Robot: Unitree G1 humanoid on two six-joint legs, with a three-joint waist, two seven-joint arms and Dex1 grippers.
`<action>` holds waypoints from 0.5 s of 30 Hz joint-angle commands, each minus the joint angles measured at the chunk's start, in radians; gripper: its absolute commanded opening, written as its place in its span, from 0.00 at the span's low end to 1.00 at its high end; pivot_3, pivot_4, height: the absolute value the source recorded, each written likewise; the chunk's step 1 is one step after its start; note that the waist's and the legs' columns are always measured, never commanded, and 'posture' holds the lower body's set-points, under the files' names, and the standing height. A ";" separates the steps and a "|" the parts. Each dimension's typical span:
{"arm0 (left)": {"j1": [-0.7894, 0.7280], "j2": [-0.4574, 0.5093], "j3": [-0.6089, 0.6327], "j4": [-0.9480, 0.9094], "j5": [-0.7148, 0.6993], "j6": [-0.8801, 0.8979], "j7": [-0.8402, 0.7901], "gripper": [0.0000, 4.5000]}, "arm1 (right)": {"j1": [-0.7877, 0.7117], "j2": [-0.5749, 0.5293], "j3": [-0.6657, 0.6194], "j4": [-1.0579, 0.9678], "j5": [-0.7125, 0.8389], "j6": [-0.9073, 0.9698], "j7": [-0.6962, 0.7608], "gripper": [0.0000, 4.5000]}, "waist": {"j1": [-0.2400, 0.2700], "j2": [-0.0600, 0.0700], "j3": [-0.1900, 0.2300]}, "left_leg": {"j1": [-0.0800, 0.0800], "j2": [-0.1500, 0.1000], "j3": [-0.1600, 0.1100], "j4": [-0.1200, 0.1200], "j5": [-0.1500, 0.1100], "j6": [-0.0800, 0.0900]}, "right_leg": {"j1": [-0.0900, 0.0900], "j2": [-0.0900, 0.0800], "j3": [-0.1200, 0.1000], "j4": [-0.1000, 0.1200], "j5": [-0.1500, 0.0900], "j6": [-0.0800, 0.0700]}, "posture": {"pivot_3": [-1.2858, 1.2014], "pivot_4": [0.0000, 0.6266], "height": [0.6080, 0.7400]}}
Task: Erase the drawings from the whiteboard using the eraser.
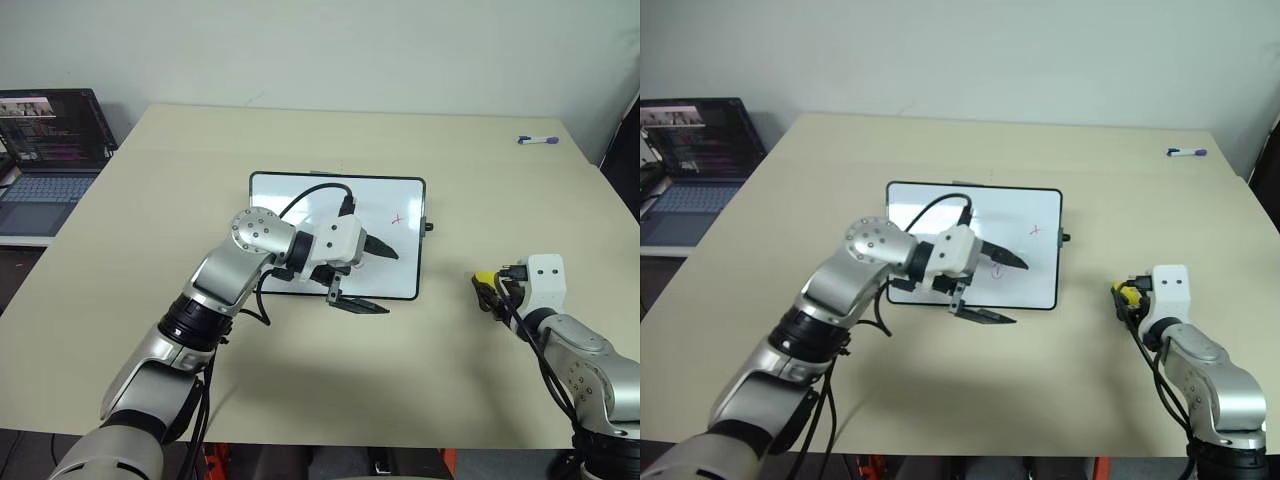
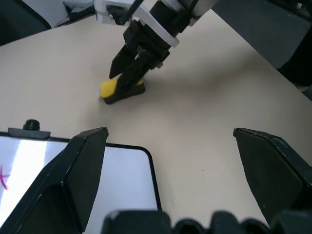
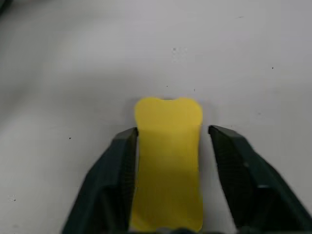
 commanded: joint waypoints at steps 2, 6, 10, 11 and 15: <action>0.016 0.027 0.052 -0.050 -0.018 0.016 0.012 1.00 | -0.013 0.006 0.009 -0.015 -0.007 -0.010 0.021 0.23 | 0.000 0.000 0.000 | 0.000 0.000 0.000 0.000 0.000 0.000 | 0.000 0.000 0.000 0.000 0.000 0.000 | 0.52 0.24 1.00; 0.047 0.052 0.082 -0.071 -0.024 0.047 0.034 1.00 | -0.011 0.010 0.009 -0.024 -0.017 -0.016 0.027 0.22 | 0.000 0.000 0.000 | 0.000 0.000 0.000 0.000 0.000 0.000 | 0.000 0.000 0.000 0.000 0.000 0.000 | 0.52 0.24 1.00; 0.098 0.084 0.137 -0.133 -0.036 0.128 0.096 1.00 | -0.003 -0.003 -0.008 -0.097 -0.005 -0.027 0.050 0.22 | -0.001 0.000 0.000 | 0.000 0.000 0.000 0.001 0.000 0.000 | 0.000 0.000 0.000 0.001 0.001 -0.001 | 0.52 0.24 1.00; 0.111 0.090 0.148 -0.152 -0.039 0.151 0.116 1.00 | 0.003 -0.010 -0.011 -0.117 -0.001 -0.031 0.061 0.22 | -0.001 0.000 0.000 | 0.000 0.000 0.000 0.001 0.000 0.000 | 0.000 0.000 0.000 0.001 0.001 -0.001 | 0.52 0.24 1.00; 0.219 0.098 0.205 -0.302 -0.032 0.299 0.281 1.00 | 0.069 -0.052 0.048 -0.305 0.029 -0.120 0.178 0.22 | 0.000 0.000 0.000 | 0.000 0.000 -0.001 0.001 0.000 0.000 | 0.000 -0.001 0.000 0.002 0.000 -0.001 | 0.52 0.24 1.00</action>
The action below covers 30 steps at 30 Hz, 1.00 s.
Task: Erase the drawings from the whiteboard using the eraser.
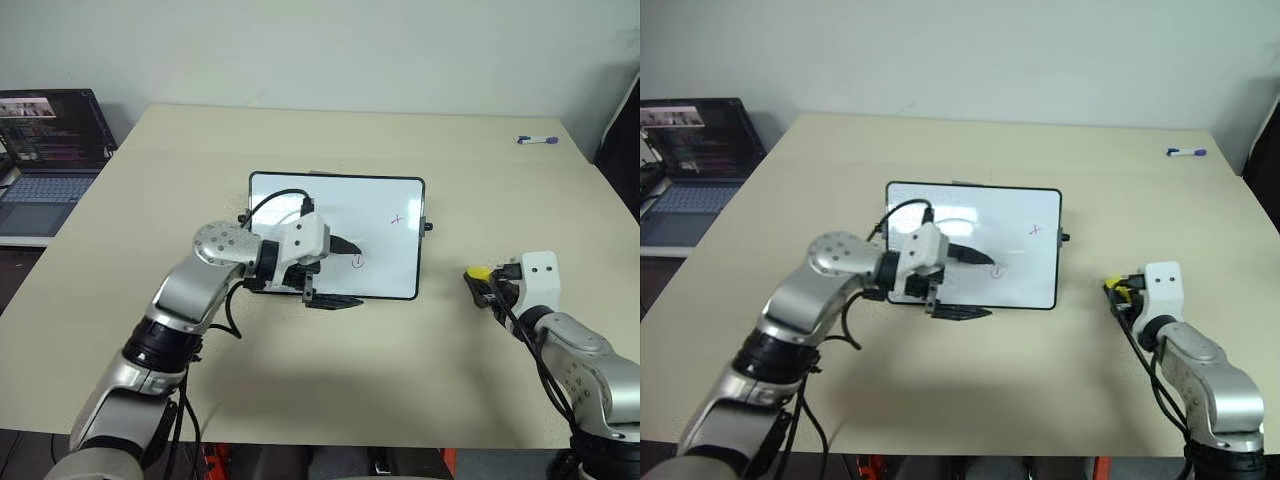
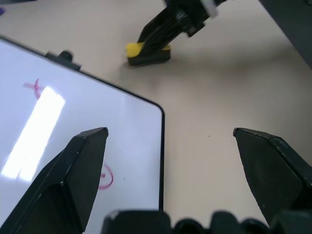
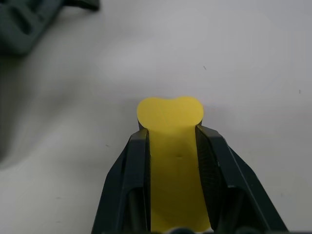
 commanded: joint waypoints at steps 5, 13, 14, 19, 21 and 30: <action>0.100 -0.025 0.059 -0.220 0.016 0.197 0.262 1.00 | -0.046 -0.005 0.065 -0.220 0.082 -0.037 0.080 0.22 | 0.000 0.000 0.000 | 0.001 0.001 -0.002 0.002 0.000 0.000 | 0.001 -0.002 -0.001 0.002 0.000 0.001 | 0.52 0.24 1.00; 0.147 -0.005 0.039 -0.262 0.022 0.242 0.323 1.00 | -0.330 -0.015 0.317 -0.036 -0.140 -0.105 0.023 0.22 | -0.003 0.000 0.000 | 0.007 0.000 0.001 0.001 0.001 0.000 | 0.004 -0.002 0.001 0.003 -0.001 0.001 | 0.52 0.24 1.00; 0.148 -0.005 0.040 -0.265 0.020 0.249 0.327 1.00 | -0.351 -0.018 0.344 -0.007 -0.175 -0.122 0.020 0.22 | -0.002 0.000 0.000 | 0.007 0.000 0.001 0.001 0.001 0.000 | 0.004 -0.002 0.001 0.003 0.000 0.000 | 0.52 0.24 1.00; 0.163 -0.003 0.037 -0.292 -0.002 0.270 0.327 1.00 | -0.420 -0.001 0.403 0.122 -0.273 -0.185 0.020 0.22 | 0.002 0.000 0.000 | 0.004 -0.001 0.001 0.001 0.000 0.000 | 0.002 -0.002 0.001 0.002 0.002 -0.004 | 0.52 0.24 1.00; 0.167 0.003 0.034 -0.297 0.002 0.267 0.328 1.00 | -0.421 -0.003 0.413 0.150 -0.297 -0.200 0.032 0.22 | 0.005 0.000 0.000 | 0.001 -0.001 0.001 0.001 0.000 0.000 | 0.000 -0.002 0.000 0.002 0.002 -0.004 | 0.52 0.24 1.00; 0.182 0.004 0.033 -0.317 -0.009 0.260 0.329 1.00 | -0.373 -0.055 0.465 0.151 -0.345 -0.195 0.147 0.22 | 0.003 -0.001 0.000 | 0.005 0.000 0.000 0.002 0.000 0.000 | 0.003 -0.003 0.000 0.003 0.002 -0.005 | 0.52 0.24 1.00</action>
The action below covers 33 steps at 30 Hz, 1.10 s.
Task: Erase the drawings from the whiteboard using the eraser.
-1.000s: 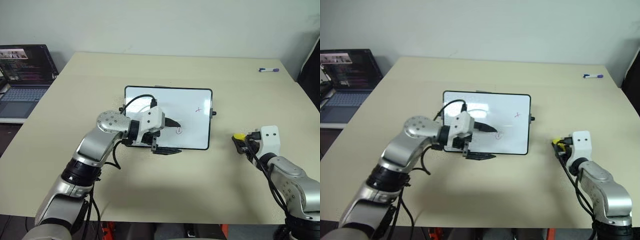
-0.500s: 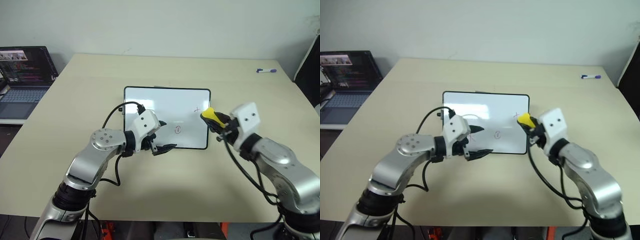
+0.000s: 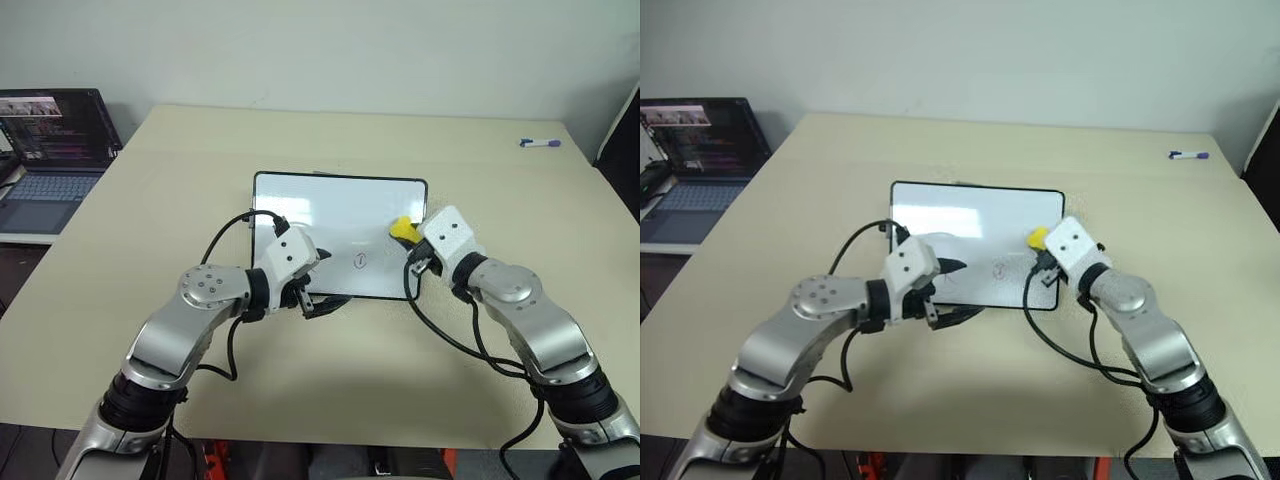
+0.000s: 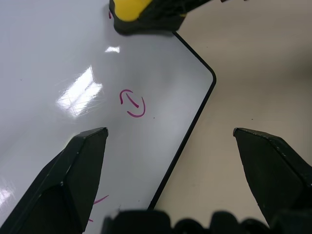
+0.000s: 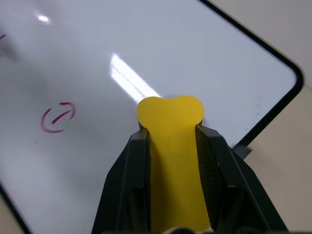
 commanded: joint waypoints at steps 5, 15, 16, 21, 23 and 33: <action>-0.014 -0.005 -0.010 -0.042 -0.010 -0.025 -0.002 1.00 | -0.053 0.033 -0.030 0.072 -0.103 -0.060 -0.064 0.22 | -0.003 0.000 0.000 | 0.002 0.000 0.001 0.000 0.000 0.000 | 0.001 0.000 0.001 0.001 0.000 0.000 | 0.52 0.24 1.00; -0.013 -0.012 -0.023 -0.037 -0.009 -0.035 -0.002 1.00 | -0.044 0.025 0.032 0.067 -0.119 -0.020 0.052 0.22 | -0.004 0.000 0.000 | 0.002 0.000 0.001 0.000 0.000 0.000 | 0.001 0.000 0.001 0.000 0.000 0.000 | 0.52 0.24 1.00; -0.013 -0.012 -0.024 -0.038 -0.010 -0.035 -0.002 1.00 | -0.036 0.012 0.041 0.057 -0.121 -0.015 0.071 0.22 | -0.004 0.000 0.000 | 0.002 0.000 0.001 0.000 0.000 0.000 | 0.002 0.000 0.001 0.000 0.000 0.000 | 0.52 0.24 1.00; -0.012 -0.014 -0.025 -0.033 -0.008 -0.040 -0.002 1.00 | -0.077 0.025 0.011 0.095 -0.195 -0.075 0.005 0.22 | -0.005 0.000 0.000 | 0.002 0.000 0.001 0.000 0.000 0.000 | 0.002 0.000 0.001 0.000 0.000 0.000 | 0.52 0.24 1.00; -0.011 -0.014 -0.024 -0.034 -0.006 -0.044 0.000 1.00 | -0.107 0.032 -0.009 0.132 -0.240 -0.110 -0.046 0.22 | -0.005 0.000 0.000 | 0.003 0.000 0.001 0.000 0.000 0.000 | 0.002 0.000 0.001 0.001 0.000 0.000 | 0.52 0.24 1.00; 0.013 0.013 0.023 -0.024 -0.017 -0.049 0.004 1.00 | -0.020 0.057 0.024 0.063 -0.169 -0.018 0.094 0.22 | -0.005 -0.002 -0.002 | 0.003 0.000 0.001 0.000 0.000 0.000 | 0.002 0.000 0.001 0.000 0.000 0.000 | 0.52 0.24 1.00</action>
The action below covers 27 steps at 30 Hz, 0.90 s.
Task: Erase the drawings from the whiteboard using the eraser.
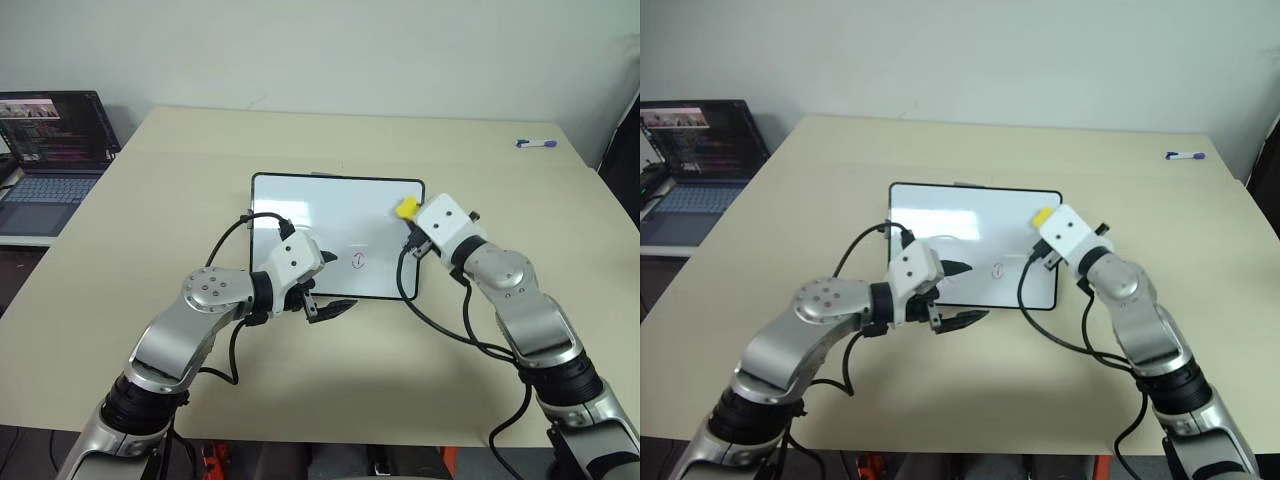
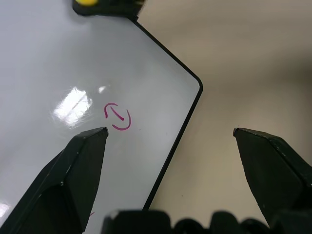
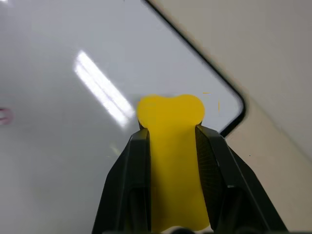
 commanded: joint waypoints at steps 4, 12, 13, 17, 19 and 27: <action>0.046 0.020 0.088 -0.013 -0.038 -0.007 0.010 1.00 | -0.005 0.038 -0.058 -0.025 0.039 0.037 0.018 0.22 | -0.004 0.000 0.000 | 0.003 0.000 0.001 0.000 0.000 0.000 | 0.001 0.000 0.001 0.000 0.000 0.001 | 0.52 0.24 1.00; 0.205 0.070 0.231 -0.035 -0.094 -0.097 -0.041 1.00 | 0.113 -0.044 -0.206 -0.236 0.318 0.001 0.277 0.22 | 0.001 0.000 0.000 | -0.001 0.000 0.000 -0.002 0.000 0.000 | 0.000 -0.001 -0.001 -0.002 0.000 0.000 | 0.52 0.24 1.00; 0.238 0.084 0.247 -0.035 -0.103 -0.108 -0.056 1.00 | 0.148 -0.056 -0.227 -0.264 0.361 0.010 0.302 0.22 | 0.001 0.000 0.000 | -0.001 0.001 -0.001 -0.002 -0.001 0.000 | 0.000 -0.001 -0.001 -0.003 0.000 -0.001 | 0.52 0.24 1.00; 0.336 0.087 0.280 -0.015 -0.111 -0.188 -0.080 1.00 | 0.298 -0.097 -0.258 -0.329 0.466 0.021 0.369 0.22 | 0.003 0.000 0.000 | -0.001 0.001 -0.001 -0.003 -0.001 0.000 | -0.001 -0.002 -0.002 -0.003 0.000 -0.001 | 0.52 0.24 1.00; 0.359 0.071 0.278 -0.014 -0.114 -0.206 -0.074 1.00 | 0.342 -0.102 -0.249 -0.330 0.477 0.004 0.370 0.22 | 0.004 0.000 0.000 | -0.001 0.001 -0.001 -0.002 -0.001 0.000 | 0.000 -0.002 -0.002 -0.003 0.000 -0.001 | 0.52 0.24 1.00; 0.420 0.034 0.277 -0.013 -0.112 -0.282 -0.060 1.00 | 0.382 -0.073 -0.184 -0.269 0.419 -0.112 0.331 0.22 | 0.003 0.000 0.000 | 0.004 0.001 0.001 -0.002 0.000 0.000 | 0.002 -0.001 0.000 -0.001 -0.003 0.002 | 0.52 0.24 1.00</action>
